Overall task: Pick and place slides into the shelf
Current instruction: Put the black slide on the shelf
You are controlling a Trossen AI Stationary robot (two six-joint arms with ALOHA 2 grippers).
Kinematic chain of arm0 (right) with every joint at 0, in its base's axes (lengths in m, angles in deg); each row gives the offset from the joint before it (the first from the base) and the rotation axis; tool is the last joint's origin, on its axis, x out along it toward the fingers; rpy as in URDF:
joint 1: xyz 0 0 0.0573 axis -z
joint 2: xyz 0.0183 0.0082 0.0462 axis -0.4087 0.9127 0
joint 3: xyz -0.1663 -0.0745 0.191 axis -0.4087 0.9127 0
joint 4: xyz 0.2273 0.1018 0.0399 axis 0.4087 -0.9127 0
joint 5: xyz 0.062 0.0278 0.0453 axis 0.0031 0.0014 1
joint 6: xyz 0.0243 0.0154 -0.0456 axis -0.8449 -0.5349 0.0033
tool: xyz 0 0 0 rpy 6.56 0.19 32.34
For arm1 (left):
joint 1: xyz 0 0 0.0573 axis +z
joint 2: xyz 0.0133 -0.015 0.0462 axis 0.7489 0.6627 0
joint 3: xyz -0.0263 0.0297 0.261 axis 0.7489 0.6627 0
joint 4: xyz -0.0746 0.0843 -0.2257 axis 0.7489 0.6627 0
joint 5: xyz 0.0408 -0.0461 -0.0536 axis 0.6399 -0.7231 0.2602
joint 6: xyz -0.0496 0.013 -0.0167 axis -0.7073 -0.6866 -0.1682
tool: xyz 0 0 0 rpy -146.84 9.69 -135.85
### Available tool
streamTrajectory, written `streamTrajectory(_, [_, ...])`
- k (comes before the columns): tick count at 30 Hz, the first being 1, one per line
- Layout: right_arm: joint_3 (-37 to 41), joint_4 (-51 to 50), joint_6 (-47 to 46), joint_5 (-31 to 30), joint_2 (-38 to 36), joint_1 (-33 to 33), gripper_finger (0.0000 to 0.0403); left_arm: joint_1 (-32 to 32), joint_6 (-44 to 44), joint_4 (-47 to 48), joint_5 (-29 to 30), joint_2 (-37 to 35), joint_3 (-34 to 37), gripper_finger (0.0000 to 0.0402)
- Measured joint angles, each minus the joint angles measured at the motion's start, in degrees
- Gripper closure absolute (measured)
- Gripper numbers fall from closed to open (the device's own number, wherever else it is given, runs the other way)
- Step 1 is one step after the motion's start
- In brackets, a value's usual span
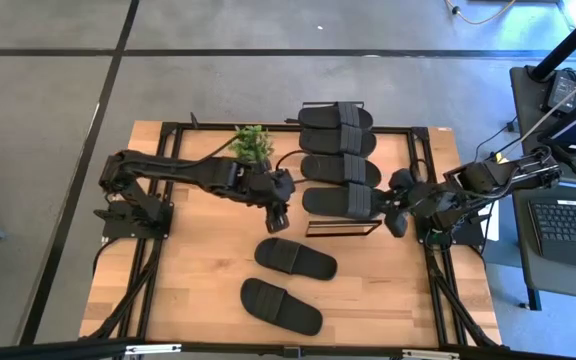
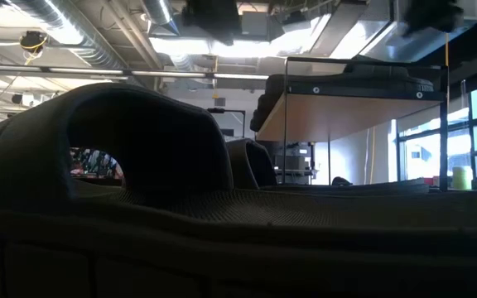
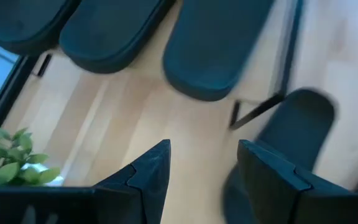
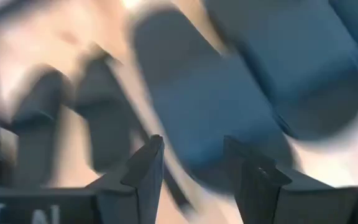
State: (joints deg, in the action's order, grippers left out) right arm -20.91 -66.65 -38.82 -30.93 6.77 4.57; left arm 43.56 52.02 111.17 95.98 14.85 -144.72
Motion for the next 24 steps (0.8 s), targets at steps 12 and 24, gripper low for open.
streamTrajectory(12, [1.5,-24.8,-18.5,-3.2,0.7,0.0,0.0236,-4.5,-2.4,-1.8,3.0,-0.5,0.0,0.0224])
streamTrajectory(24, [6.7,-21.7,-18.9,-3.1,4.6,0.0,0.0236,-4.6,-2.4,-2.9,3.0,-0.5,0.0,0.0224])
